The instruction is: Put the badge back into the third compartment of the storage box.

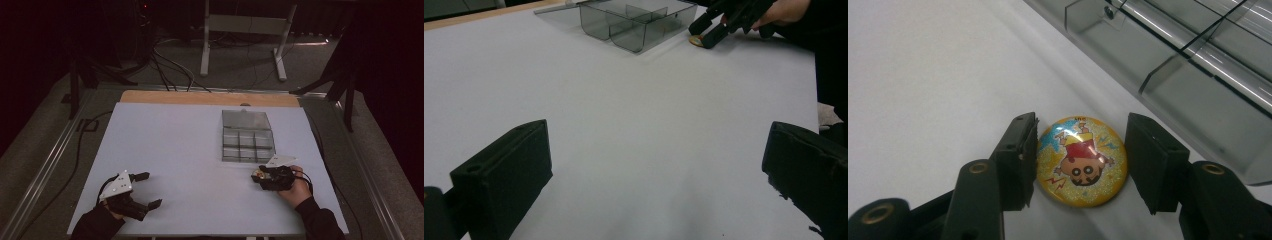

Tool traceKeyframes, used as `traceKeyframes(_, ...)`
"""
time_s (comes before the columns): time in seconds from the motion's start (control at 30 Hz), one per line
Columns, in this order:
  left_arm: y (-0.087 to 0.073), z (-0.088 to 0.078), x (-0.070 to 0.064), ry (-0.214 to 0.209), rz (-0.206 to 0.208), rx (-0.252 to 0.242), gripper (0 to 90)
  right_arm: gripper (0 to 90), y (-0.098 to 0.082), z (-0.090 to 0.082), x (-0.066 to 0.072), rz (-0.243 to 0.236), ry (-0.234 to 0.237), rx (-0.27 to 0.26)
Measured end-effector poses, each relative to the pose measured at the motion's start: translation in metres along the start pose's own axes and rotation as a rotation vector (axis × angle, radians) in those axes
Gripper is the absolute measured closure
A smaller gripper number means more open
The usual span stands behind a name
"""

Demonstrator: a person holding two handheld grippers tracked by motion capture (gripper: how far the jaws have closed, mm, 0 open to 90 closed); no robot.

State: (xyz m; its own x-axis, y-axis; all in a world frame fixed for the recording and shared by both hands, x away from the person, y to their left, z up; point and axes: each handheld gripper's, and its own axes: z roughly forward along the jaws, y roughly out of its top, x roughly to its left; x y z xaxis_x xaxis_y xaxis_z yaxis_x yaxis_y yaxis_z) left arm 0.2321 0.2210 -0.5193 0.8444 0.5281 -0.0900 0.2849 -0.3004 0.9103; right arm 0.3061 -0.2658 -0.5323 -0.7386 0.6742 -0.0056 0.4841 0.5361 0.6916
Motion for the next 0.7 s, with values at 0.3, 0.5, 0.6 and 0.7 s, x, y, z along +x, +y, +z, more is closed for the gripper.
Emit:
traceKeyframes(0.3,0.0,0.0001,-0.0002,0.001,0.003,0.003,0.0,47.9,0.0014,-0.0003,0.004,0.007,-0.027,0.009)
traceKeyframes(0.5,0.0,-0.0003,0.0001,0.003,0.002,0.001,0.0,47.8,0.0015,-0.0006,0.0043,0.011,-0.03,0.007)
traceKeyframes(0.6,-0.0001,-0.0005,0.0,0.003,0.002,0.0,0.0,47.8,0.0029,-0.0007,0.0037,0.015,-0.029,0.015)
traceKeyframes(0.7,0.0001,-0.0007,0.0,0.002,0.002,-0.001,0.0,47.8,0.0042,-0.0009,0.0052,0.01,-0.037,0.02)
